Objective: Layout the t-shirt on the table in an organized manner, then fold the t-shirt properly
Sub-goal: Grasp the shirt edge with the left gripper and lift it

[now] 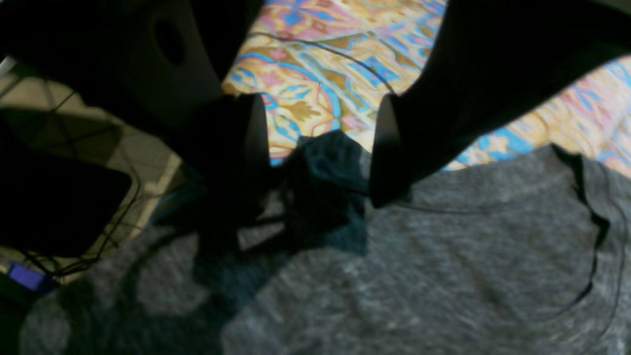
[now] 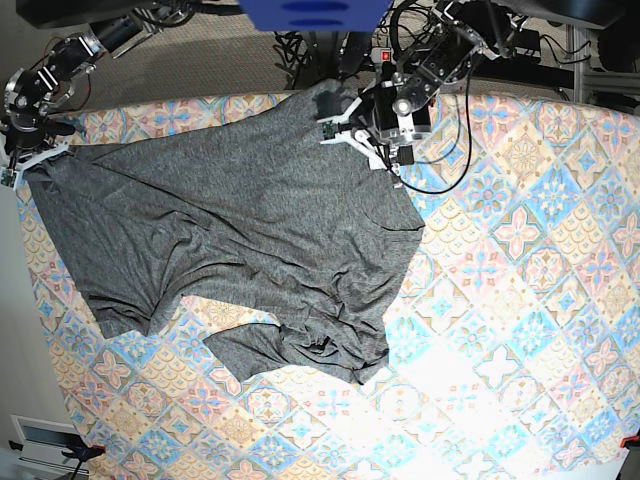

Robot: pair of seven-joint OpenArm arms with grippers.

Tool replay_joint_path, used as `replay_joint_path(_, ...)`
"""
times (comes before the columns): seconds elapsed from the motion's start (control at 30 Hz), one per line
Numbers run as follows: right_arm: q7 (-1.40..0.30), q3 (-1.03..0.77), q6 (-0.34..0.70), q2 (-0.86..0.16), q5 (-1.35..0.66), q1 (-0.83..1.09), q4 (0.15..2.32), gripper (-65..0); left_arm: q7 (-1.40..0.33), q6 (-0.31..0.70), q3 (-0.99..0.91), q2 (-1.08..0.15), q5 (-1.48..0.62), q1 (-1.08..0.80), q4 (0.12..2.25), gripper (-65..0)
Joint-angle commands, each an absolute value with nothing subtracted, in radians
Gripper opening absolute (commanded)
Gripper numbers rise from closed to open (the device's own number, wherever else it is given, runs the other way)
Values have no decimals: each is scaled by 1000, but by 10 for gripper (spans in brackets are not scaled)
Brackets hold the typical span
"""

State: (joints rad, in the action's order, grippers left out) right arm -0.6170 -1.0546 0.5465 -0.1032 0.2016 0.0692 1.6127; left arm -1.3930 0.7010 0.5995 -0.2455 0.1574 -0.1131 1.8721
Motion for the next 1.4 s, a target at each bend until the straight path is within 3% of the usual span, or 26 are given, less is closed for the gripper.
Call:
replay_joint_path(0.0,-596,-1056,541,-125,193,64,1627,-627,-1396,698,598,-240,170,-111,1837,-346)
replay_joint_path(0.27,-591,-1056,541,-125,193,64,1627,-627,-1323,698,604,-242,162,-119,1764,-380)
replay_joint_path(0.47,-591,-1056,541,-125,193,64,1627,-627,-1325,698,596,-239,171,-113,1758,-624)
replay_joint_path(0.5,-591,-1056,541,-125,193,64,1627,-627,-1325,698,596,-239,171,-113,1758,-633)
replay_joint_path(0.7,-591,-1056,541,-125,193,64,1627,-627,-1325,698,593,-245,171,-113,1771,-621)
replay_joint_path(0.93,-591,-1058,541,-125,193,64,1627,-627,-1376,698,479,-240,163,-122,1989,-623)
replay_joint_path(1.37,-590,-1058,541,-125,193,62,1627,-630,-1396,698,470,-237,168,-61,2052,-624)
